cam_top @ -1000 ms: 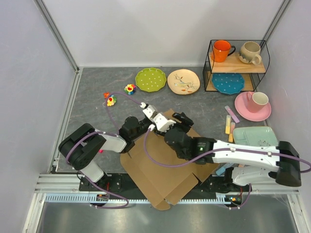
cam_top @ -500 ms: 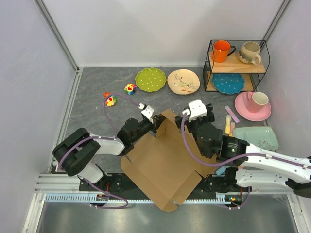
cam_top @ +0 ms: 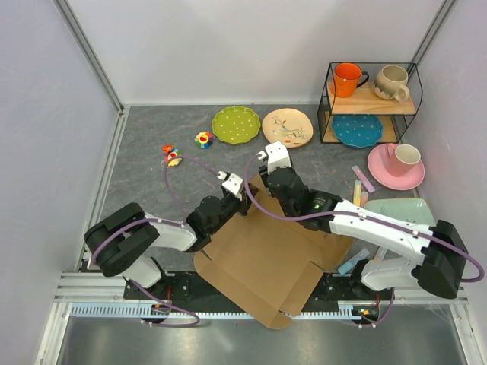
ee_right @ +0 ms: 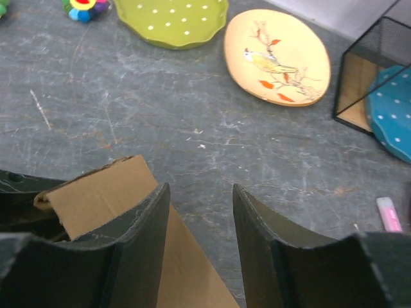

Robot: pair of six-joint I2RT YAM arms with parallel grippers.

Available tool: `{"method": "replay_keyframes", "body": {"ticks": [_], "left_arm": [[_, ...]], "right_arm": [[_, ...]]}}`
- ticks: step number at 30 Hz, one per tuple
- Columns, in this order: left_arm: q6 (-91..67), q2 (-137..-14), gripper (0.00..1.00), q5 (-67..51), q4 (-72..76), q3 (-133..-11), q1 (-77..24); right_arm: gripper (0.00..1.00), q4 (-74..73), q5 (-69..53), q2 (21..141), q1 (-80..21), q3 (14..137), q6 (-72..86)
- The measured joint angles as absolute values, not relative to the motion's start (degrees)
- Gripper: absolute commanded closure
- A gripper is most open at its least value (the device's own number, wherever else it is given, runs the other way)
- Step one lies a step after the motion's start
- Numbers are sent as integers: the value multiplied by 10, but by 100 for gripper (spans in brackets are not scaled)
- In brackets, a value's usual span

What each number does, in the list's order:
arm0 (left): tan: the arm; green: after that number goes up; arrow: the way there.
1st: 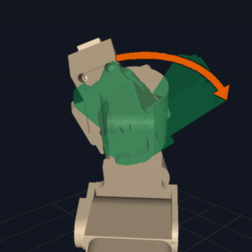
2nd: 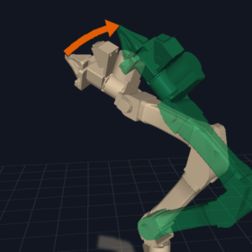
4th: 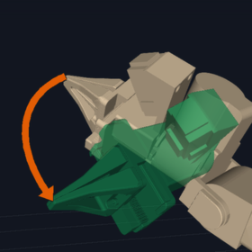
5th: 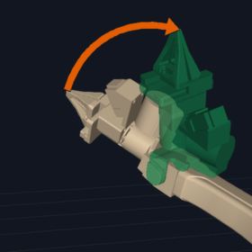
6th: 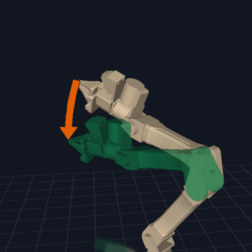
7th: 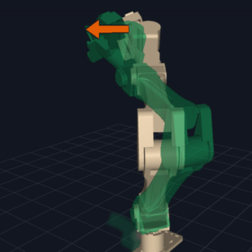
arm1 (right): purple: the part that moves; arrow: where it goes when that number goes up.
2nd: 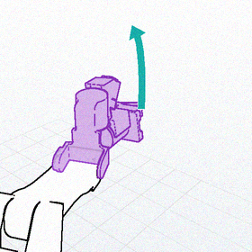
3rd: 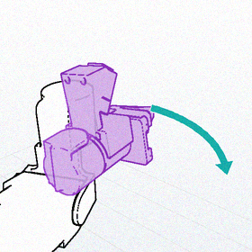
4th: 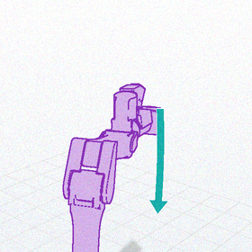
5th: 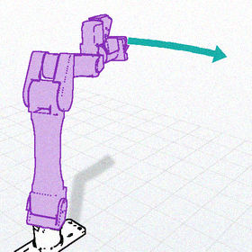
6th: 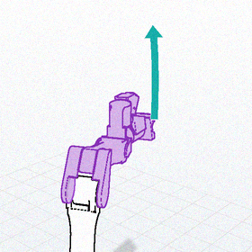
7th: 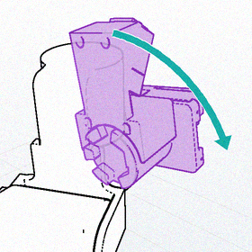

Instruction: Fold the paper box

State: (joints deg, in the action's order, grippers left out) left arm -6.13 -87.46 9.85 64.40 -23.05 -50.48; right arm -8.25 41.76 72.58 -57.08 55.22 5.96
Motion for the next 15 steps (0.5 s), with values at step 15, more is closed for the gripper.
{"method": "replay_keyframes", "body": {"ticks": [15], "left_arm": [[-62,-873,67,142,586,-207,-515]], "right_arm": [[53,-20,367,760,-569,532,79]]}}
